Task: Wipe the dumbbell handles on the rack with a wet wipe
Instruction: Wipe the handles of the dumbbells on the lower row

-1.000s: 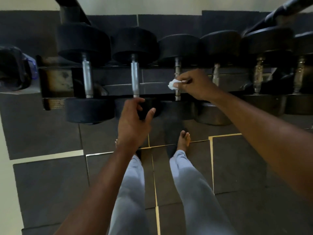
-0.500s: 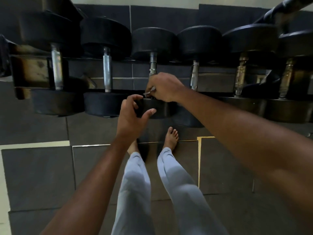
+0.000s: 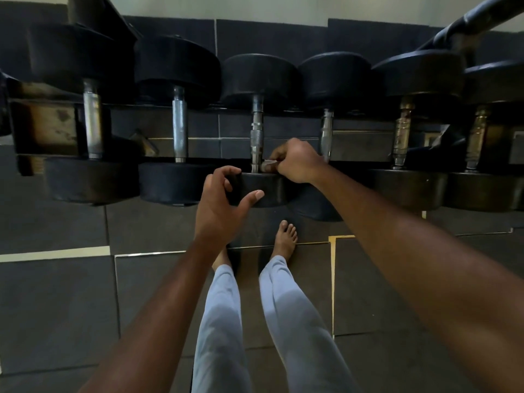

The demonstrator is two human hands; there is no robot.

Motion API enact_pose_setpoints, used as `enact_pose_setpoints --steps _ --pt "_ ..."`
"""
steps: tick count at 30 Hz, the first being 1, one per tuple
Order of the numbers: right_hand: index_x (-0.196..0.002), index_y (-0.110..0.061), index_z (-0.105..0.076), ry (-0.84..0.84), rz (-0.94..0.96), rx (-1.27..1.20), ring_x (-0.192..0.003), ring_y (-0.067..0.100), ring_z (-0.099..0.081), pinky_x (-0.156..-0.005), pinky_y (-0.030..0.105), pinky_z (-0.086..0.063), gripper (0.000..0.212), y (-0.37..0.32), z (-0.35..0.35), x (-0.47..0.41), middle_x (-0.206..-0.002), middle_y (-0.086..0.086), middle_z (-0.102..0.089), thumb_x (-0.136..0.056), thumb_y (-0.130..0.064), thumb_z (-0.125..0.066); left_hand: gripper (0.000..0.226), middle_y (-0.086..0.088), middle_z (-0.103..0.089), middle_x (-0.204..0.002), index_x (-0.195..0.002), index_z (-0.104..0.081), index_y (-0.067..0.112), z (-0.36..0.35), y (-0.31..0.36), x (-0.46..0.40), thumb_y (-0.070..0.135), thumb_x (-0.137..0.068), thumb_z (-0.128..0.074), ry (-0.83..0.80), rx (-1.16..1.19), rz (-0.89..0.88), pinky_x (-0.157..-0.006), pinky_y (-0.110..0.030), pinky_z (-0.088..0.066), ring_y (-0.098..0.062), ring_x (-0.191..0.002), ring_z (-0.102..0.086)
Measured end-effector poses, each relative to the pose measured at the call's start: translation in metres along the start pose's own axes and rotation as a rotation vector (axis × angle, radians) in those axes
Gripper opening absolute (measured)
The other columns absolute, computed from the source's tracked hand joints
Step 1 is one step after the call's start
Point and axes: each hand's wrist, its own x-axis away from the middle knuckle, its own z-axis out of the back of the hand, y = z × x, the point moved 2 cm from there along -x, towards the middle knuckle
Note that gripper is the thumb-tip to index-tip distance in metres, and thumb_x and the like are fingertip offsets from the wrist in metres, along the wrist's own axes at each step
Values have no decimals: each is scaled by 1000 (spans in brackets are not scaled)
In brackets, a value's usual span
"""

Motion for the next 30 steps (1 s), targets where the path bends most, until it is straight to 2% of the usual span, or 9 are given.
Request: enact_pose_setpoints --steps 2,4,7,14,17,19,21,26,30 --pt "-105 -23 -84 -3 -56 -107 -97 9 -69 -83 27 -54 24 7 -4 -7 -101 -6 -78 -87 -37 -88 59 15 -49 -106 -129 -57 33 -1 -1 0 46 -82 -90 8 4 -5 -72 -8 -46 -4 -92 -56" --pt "-111 -22 -84 -9 -81 -148 -104 12 -71 -85 25 -54 22 7 -10 -15 -111 -3 -79 -91 -28 -85 58 16 -48 -104 -128 -57 33 -1 -2 0 46 -81 -91 16 2 -12 -72 -9 -46 -5 -91 -56" --pt "-123 -21 -79 -89 -105 -155 -110 15 -70 -97 29 -57 26 1 -16 -22 -121 0 -76 -97 -24 -79 58 17 -48 -104 -128 -57 34 -1 -3 -1 47 -81 -90 19 -3 -19 -72 -7 -45 -4 -90 -56" --pt "-113 -20 -81 -87 -31 -284 -100 9 -71 -92 29 -57 28 8 -2 -8 -105 -4 -78 -89 -34 -87 58 18 -49 -107 -127 -57 34 2 -1 0 46 -82 -90 0 11 -19 -73 -6 -46 -3 -93 -56" --pt "-111 -22 -82 78 111 -353 -94 4 -73 -87 25 -58 27 0 -1 -7 -100 -9 -79 -88 -35 -86 58 19 -49 -106 -127 -58 32 2 -1 0 45 -81 -91 9 5 -18 -73 -6 -45 -2 -91 -55" --pt "-106 -27 -82 166 189 -267 -89 -6 -70 -81 19 -54 24 -2 -2 -9 -96 -18 -76 -86 -39 -87 58 19 -49 -105 -127 -58 32 1 -1 -1 45 -81 -91 10 9 -16 -74 -6 -45 -2 -91 -55" --pt "-104 -33 -81 126 224 -175 -89 -11 -66 -76 14 -48 20 -3 -2 -10 -95 -23 -73 -86 -40 -87 58 18 -49 -106 -127 -58 33 1 -1 -1 46 -81 -90 4 7 -17 -75 -8 -45 -4 -93 -56" --pt "-108 -32 -81 5 304 33 -101 1 -67 -88 28 -55 20 -7 -1 -8 -107 -17 -76 -89 -34 -85 59 16 -50 -107 -129 -58 33 1 -2 0 49 -82 -89 7 0 -25 -75 -14 -48 -7 -95 -57" --pt "-106 -35 -82 178 308 21 -92 0 -67 -82 30 -56 23 -10 3 -15 -103 -17 -76 -87 -47 -84 58 14 -50 -104 -128 -59 34 0 -3 0 50 -81 -89 19 6 -12 -74 -16 -47 -7 -92 -57"
